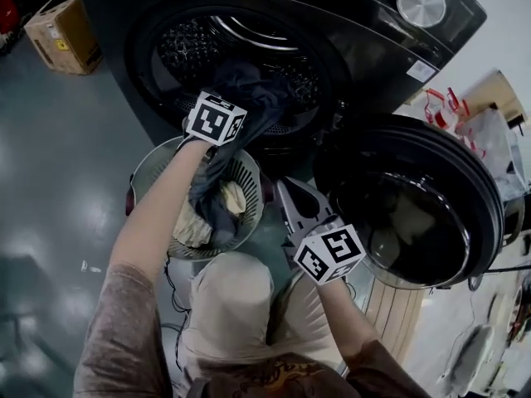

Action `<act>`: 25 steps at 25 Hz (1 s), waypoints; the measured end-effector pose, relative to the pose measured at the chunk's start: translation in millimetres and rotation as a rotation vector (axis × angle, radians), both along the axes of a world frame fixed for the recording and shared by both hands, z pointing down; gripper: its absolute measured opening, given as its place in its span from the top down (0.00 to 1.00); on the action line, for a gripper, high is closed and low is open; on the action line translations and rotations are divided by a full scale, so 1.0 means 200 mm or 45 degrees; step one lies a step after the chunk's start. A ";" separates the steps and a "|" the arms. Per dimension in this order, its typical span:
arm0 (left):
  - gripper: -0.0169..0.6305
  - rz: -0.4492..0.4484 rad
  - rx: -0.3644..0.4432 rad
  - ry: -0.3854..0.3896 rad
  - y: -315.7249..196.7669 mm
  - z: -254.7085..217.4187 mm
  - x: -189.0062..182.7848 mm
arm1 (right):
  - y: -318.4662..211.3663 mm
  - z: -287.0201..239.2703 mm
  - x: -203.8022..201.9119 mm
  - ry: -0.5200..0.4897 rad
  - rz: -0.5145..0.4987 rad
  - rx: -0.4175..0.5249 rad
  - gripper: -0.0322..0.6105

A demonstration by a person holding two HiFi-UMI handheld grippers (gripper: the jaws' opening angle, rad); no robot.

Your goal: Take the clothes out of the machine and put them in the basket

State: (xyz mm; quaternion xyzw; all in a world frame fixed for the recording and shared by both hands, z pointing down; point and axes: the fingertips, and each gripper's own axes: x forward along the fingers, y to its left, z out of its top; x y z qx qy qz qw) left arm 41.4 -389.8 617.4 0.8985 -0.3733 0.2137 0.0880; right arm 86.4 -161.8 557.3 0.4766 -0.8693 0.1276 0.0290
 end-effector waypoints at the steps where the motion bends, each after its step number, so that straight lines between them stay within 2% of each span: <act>1: 0.31 0.012 -0.003 -0.022 -0.03 0.02 0.02 | 0.00 0.00 0.01 0.000 0.005 -0.001 0.95; 7: 0.30 0.084 -0.039 -0.149 -0.10 0.15 0.12 | -0.01 0.04 0.01 0.014 0.013 -0.027 0.95; 12: 0.32 0.087 -0.103 -0.146 -0.14 0.18 0.13 | -0.01 0.05 0.03 0.013 0.029 -0.034 0.95; 14: 0.39 0.085 -0.121 -0.164 -0.15 0.18 0.13 | 0.00 0.05 0.04 0.017 0.034 -0.033 0.95; 17: 0.60 0.056 -0.105 -0.220 -0.16 0.18 0.11 | 0.01 0.06 0.06 0.023 0.052 -0.042 0.95; 19: 0.65 0.048 -0.081 -0.248 -0.17 0.19 0.11 | 0.02 0.07 0.08 0.025 0.063 -0.046 0.95; 22: 0.83 0.009 -0.049 -0.288 -0.17 0.18 0.09 | 0.03 0.06 0.08 0.028 0.063 -0.040 0.95; 23: 0.88 -0.015 -0.043 -0.283 -0.17 0.17 0.07 | 0.03 0.06 0.08 0.030 0.064 -0.041 0.95; 25: 0.92 -0.046 -0.053 -0.202 -0.17 0.15 0.07 | 0.03 0.06 0.08 0.032 0.067 -0.041 0.95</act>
